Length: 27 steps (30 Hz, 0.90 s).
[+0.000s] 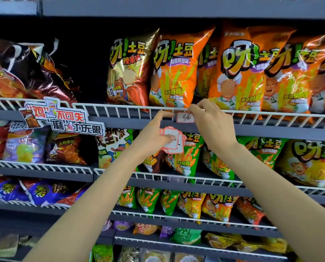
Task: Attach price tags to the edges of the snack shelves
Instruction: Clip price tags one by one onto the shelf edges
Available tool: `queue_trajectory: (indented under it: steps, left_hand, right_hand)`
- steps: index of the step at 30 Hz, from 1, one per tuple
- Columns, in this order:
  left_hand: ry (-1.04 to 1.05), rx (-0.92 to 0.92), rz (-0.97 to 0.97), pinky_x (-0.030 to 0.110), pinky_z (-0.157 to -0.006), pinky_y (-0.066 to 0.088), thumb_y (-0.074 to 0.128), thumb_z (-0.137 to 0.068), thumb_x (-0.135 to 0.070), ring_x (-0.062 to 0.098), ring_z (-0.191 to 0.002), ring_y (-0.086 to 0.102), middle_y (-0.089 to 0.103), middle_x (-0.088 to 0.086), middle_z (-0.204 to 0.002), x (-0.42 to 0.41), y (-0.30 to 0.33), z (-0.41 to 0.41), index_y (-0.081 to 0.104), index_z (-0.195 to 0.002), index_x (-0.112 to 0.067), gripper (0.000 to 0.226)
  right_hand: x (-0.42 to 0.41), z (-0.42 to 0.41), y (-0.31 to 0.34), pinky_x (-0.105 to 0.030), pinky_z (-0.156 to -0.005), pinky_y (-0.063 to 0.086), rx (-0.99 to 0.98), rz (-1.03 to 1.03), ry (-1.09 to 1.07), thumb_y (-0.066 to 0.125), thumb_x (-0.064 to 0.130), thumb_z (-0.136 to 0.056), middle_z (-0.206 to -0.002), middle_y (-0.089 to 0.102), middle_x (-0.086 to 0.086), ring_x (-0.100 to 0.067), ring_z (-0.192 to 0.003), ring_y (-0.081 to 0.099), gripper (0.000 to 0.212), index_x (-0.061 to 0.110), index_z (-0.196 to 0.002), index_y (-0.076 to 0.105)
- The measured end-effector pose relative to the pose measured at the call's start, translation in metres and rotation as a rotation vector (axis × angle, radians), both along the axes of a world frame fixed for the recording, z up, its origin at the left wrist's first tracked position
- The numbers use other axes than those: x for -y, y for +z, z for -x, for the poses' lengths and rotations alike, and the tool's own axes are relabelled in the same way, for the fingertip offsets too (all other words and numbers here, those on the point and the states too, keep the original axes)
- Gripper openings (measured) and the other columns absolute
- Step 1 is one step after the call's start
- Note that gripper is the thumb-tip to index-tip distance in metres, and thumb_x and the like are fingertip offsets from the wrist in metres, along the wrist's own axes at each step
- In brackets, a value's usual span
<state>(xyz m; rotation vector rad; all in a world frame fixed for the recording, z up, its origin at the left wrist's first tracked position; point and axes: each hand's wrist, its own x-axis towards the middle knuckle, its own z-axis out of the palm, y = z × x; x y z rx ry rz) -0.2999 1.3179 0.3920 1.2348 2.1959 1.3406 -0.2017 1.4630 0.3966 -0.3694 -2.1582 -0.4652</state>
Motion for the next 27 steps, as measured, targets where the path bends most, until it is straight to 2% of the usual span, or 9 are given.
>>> queue_trajectory:
  steps: [7,11,15,18,20,22,24,26,27]
  left_hand:
    - [-0.006,-0.028,-0.022,0.041,-0.105,0.04,0.062,-0.088,-0.015,0.016,-0.126,0.046,0.043,-0.004,-0.14,0.001,0.005,0.001,0.036,-0.133,-0.039,0.058]
    - [0.029,-0.07,-0.101,0.025,-0.096,0.035,0.06,-0.088,-0.012,0.013,-0.127,0.041,0.041,-0.006,-0.139,0.001,0.013,-0.002,0.037,-0.136,-0.031,0.056]
    - [0.073,-0.048,-0.169,0.029,-0.098,0.041,0.06,-0.088,-0.011,0.014,-0.121,0.046,0.048,-0.006,-0.13,-0.003,0.014,-0.008,0.043,-0.131,-0.026,0.049]
    - [0.118,-0.013,-0.232,0.02,-0.082,0.048,0.059,-0.089,-0.008,0.009,-0.106,0.053,0.052,-0.008,-0.114,-0.005,0.012,-0.017,0.049,-0.126,-0.02,0.04]
    - [0.15,-0.005,-0.263,0.023,-0.079,0.05,0.058,-0.089,-0.008,0.012,-0.103,0.057,0.059,-0.003,-0.111,-0.005,0.011,-0.023,0.056,-0.116,-0.018,0.029]
    - [0.163,0.004,-0.283,0.032,-0.084,0.052,0.058,-0.089,-0.009,0.015,-0.102,0.06,0.063,0.001,-0.109,-0.005,0.011,-0.034,0.059,-0.108,-0.018,0.021]
    - [0.164,-0.003,-0.293,0.034,-0.086,0.052,0.059,-0.088,-0.011,0.015,-0.101,0.06,0.063,-0.001,-0.106,-0.01,0.011,-0.049,0.057,-0.104,-0.021,0.019]
    - [0.136,0.009,-0.312,0.034,-0.088,0.051,0.06,-0.088,-0.011,0.014,-0.099,0.061,0.063,-0.004,-0.102,-0.019,0.012,-0.069,0.054,-0.102,-0.026,0.021]
    - [0.115,0.014,-0.319,0.037,-0.089,0.052,0.06,-0.088,-0.011,0.015,-0.098,0.062,0.064,-0.002,-0.103,-0.026,0.013,-0.081,0.054,-0.101,-0.027,0.022]
  right_hand:
    - [0.001,0.001,-0.002,-0.023,-0.031,0.036,-0.056,0.075,0.044,0.078,-0.004,-0.065,-0.085,0.059,-0.007,-0.023,-0.066,0.057,0.027,0.008,-0.086,0.066]
    - [0.002,-0.001,0.001,-0.023,-0.03,0.037,-0.041,0.064,0.042,0.08,-0.001,-0.067,-0.084,0.061,-0.005,-0.022,-0.064,0.058,0.022,0.008,-0.084,0.069]
    - [0.001,-0.006,-0.003,-0.021,-0.033,0.034,0.003,0.001,0.007,0.081,0.0,-0.064,-0.089,0.063,-0.006,-0.022,-0.067,0.06,0.027,0.007,-0.087,0.069]
    - [-0.001,-0.013,-0.014,-0.023,-0.033,0.037,0.069,-0.023,0.005,0.081,0.001,-0.064,-0.103,0.062,-0.007,-0.024,-0.083,0.062,0.045,0.007,-0.106,0.064]
    - [0.0,-0.02,-0.019,-0.026,-0.035,0.041,0.132,-0.019,0.001,0.078,0.001,-0.067,-0.115,0.058,-0.007,-0.025,-0.095,0.06,0.052,0.008,-0.115,0.06]
    - [0.001,-0.028,-0.019,-0.032,-0.05,0.051,0.132,0.159,0.092,0.065,0.004,-0.083,-0.127,0.052,-0.004,-0.022,-0.105,0.055,0.047,0.012,-0.127,0.054]
    - [0.005,-0.045,-0.01,-0.023,-0.071,0.049,0.057,0.599,0.326,0.049,0.011,-0.095,-0.126,0.055,0.004,-0.014,-0.1,0.054,0.043,0.02,-0.137,0.044]
    - [0.005,-0.07,0.003,-0.019,-0.067,0.047,-0.077,1.086,0.545,0.043,0.017,-0.099,-0.107,0.065,0.007,-0.015,-0.086,0.058,0.034,0.023,-0.132,0.05]
    - [0.001,-0.084,0.009,-0.02,-0.062,0.047,-0.101,1.168,0.583,0.044,0.019,-0.099,-0.097,0.067,0.007,-0.014,-0.082,0.06,0.027,0.022,-0.122,0.058]
